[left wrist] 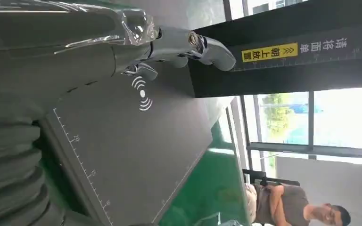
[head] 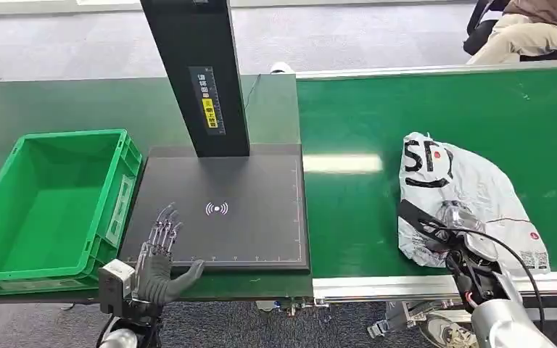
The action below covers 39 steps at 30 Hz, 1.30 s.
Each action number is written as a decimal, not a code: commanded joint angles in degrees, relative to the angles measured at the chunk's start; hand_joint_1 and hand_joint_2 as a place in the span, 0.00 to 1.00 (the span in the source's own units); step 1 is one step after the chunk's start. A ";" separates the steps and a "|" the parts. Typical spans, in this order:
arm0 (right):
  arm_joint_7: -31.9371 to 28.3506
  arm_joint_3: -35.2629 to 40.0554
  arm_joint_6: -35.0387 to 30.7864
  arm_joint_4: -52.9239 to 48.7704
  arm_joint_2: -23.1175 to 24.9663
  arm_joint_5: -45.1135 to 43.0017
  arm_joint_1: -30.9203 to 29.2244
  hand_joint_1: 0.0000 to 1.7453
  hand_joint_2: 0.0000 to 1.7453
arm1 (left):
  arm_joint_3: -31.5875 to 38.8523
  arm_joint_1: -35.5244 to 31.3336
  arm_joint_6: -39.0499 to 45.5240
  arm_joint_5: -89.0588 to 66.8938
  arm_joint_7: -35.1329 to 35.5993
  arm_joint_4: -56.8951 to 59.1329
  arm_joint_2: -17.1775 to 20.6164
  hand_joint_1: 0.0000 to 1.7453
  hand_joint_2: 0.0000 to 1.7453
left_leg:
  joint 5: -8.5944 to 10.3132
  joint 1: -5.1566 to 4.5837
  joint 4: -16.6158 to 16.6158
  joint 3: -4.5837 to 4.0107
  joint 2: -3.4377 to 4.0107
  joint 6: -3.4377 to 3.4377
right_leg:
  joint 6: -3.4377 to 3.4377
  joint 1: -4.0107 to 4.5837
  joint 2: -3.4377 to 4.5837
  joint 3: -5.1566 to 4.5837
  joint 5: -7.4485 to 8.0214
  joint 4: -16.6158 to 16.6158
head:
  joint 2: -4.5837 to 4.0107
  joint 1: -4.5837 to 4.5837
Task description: Moved the parcel from conveyor to table for the left to box.
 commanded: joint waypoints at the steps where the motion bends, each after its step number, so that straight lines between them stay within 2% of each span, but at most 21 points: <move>1: -0.05 1.46 0.71 2.07 -0.49 0.07 1.25 0.86 1.00 | -0.55 -1.08 -0.25 -0.27 0.46 2.97 -0.62 0.00 1.00 | 0.00 0.01 -0.04 0.08 -0.10 0.08 | -0.11 0.04 -0.12 0.13 -0.01 -0.07 | 0.00 0.00; 5: -0.05 1.46 0.71 2.07 -0.49 0.07 1.25 0.86 1.00 | -0.55 -1.08 -0.25 -0.27 0.46 2.97 -0.62 0.00 1.00 | 0.02 0.04 -0.09 0.15 -0.14 0.15 | -0.19 0.09 -0.17 0.24 0.01 -0.16 | 0.00 0.00; 6: -0.25 1.47 1.19 2.13 -0.47 0.02 1.19 1.00 1.00 | -0.59 -1.03 -0.28 -0.29 0.45 2.91 -0.59 0.00 1.00 | 0.01 0.02 -0.05 0.15 -0.13 0.11 | -0.14 0.06 -0.15 0.22 -0.01 -0.09 | 0.00 0.02; 22: -4.78 1.92 5.18 1.73 -0.36 -1.72 1.62 1.00 1.00 | -1.72 -2.32 0.01 -0.33 -0.07 5.16 -0.13 0.00 1.00 | 0.02 0.05 -0.09 0.29 -0.15 0.14 | -0.19 0.10 -0.20 0.37 0.00 -0.16 | 0.00 0.00; 24: -6.78 1.63 1.12 0.81 0.06 -2.36 1.17 1.00 1.00 | -1.33 -1.82 0.23 -0.36 -0.03 4.46 -0.15 0.00 1.00 | 0.03 0.05 -0.11 0.30 -0.14 0.16 | -0.21 0.11 -0.19 0.39 0.02 -0.19 | 0.00 0.00; 25: -8.20 0.88 -3.83 -0.64 1.06 -2.95 0.58 1.00 1.00 | -0.81 -0.81 0.39 -0.21 -0.26 3.13 0.04 0.00 1.00 | 0.00 0.04 -0.07 0.28 -0.10 0.14 | -0.18 0.09 -0.14 0.35 0.00 -0.13 | 0.00 0.00; 26: -8.11 1.03 -6.11 -1.63 1.44 -2.62 0.03 1.00 1.00 | -0.50 -0.13 0.40 -0.12 -0.38 2.22 0.23 0.00 1.00 | 0.02 0.06 -0.10 0.28 -0.08 0.18 | -0.24 0.12 -0.13 0.35 0.03 -0.18 | 0.00 0.00; 29: -9.94 -0.53 -11.22 -5.53 2.41 -5.00 -0.99 1.00 1.00 | 0.31 1.44 0.21 0.06 -0.64 -0.14 0.53 0.00 1.00 | -0.04 0.02 -0.05 0.24 0.25 0.17 | -0.24 0.07 0.21 0.20 0.07 -0.08 | 0.00 0.00; 30: -9.94 -0.44 -11.03 -5.64 2.49 -4.99 -1.29 1.00 1.00 | 0.35 1.47 0.20 0.07 -0.64 -0.16 0.59 0.00 1.00 | -0.06 -0.02 -0.01 0.14 0.32 0.14 | -0.20 0.03 0.27 0.11 0.06 0.02 | 0.00 0.00; 39: -18.31 -4.67 -24.08 -13.49 5.01 -12.71 0.55 1.00 1.00 | 0.91 2.07 0.52 0.64 -1.32 -0.84 0.91 0.00 1.00 | -0.07 0.03 -0.06 0.16 0.22 0.18 | -0.26 0.09 0.18 0.14 0.04 -0.08 | 0.00 0.00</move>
